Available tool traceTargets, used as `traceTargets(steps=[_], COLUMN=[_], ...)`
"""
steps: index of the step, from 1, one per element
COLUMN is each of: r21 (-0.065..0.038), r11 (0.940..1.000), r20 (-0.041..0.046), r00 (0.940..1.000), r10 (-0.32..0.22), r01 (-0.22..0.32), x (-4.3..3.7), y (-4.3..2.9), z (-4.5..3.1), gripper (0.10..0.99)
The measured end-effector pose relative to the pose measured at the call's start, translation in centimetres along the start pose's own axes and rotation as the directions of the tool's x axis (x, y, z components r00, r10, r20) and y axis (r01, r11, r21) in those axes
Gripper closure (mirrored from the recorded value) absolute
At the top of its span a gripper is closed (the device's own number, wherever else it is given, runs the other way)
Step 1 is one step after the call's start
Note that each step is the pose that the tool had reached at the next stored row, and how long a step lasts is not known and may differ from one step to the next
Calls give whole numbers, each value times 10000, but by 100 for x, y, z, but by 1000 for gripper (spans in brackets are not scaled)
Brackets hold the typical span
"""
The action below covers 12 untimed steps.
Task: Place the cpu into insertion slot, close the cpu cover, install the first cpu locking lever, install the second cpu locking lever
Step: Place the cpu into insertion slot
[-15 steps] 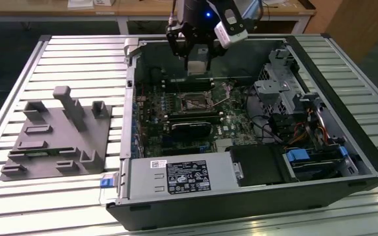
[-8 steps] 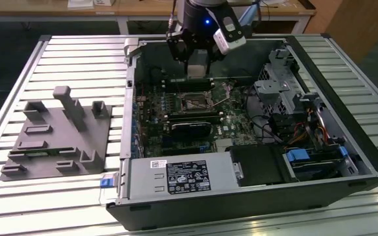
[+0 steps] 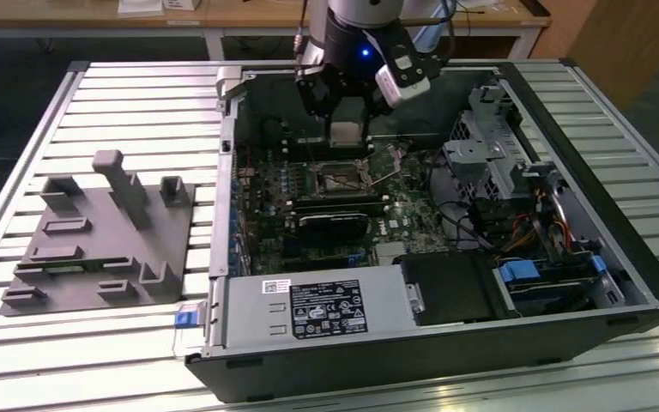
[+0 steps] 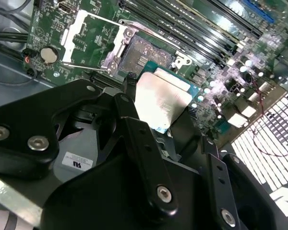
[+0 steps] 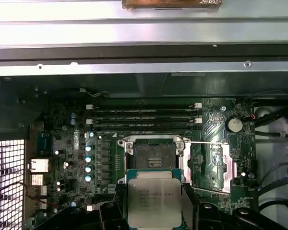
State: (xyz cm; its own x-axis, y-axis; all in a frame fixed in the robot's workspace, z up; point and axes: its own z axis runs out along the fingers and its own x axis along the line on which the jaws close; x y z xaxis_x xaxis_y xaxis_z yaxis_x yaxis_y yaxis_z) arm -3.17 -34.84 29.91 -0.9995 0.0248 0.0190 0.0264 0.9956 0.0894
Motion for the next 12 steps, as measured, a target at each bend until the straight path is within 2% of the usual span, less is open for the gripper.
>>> traceTargets(steps=[12], r21=[1], r11=[10000], r20=[-1], r00=[10000], r10=[0], r01=[0], x=[-32], y=[-2], z=[219], gripper=[545])
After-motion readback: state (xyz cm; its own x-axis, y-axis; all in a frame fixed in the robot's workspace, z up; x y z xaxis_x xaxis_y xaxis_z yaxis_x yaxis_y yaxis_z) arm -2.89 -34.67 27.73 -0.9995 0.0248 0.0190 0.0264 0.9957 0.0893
